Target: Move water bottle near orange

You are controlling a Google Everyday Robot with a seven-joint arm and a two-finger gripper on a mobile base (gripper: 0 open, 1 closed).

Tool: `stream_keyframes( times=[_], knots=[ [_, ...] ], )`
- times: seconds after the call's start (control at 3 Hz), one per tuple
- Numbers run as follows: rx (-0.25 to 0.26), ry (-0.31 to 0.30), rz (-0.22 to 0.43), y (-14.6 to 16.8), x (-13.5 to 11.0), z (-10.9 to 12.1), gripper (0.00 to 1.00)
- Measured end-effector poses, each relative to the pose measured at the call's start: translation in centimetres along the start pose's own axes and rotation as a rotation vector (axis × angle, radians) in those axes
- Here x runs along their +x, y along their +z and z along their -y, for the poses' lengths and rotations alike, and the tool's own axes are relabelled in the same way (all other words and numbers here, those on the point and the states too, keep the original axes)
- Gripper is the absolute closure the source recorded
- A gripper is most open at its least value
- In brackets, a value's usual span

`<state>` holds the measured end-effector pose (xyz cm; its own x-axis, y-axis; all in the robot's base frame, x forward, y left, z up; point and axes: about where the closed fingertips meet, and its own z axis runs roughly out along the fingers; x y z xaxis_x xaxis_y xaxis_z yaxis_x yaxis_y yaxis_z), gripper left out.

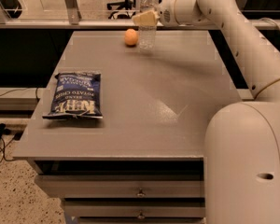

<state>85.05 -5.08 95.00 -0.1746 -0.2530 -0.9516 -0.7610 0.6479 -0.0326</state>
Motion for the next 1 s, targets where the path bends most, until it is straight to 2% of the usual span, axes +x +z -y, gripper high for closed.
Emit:
stream_keyframes(
  times=[0.67, 1.0],
  knots=[
    [0.010, 0.022, -0.022, 1.2, 1.3, 0.8, 0.59],
    [0.027, 0.028, -0.038, 1.7, 2.0, 1.6, 0.27]
  ],
)
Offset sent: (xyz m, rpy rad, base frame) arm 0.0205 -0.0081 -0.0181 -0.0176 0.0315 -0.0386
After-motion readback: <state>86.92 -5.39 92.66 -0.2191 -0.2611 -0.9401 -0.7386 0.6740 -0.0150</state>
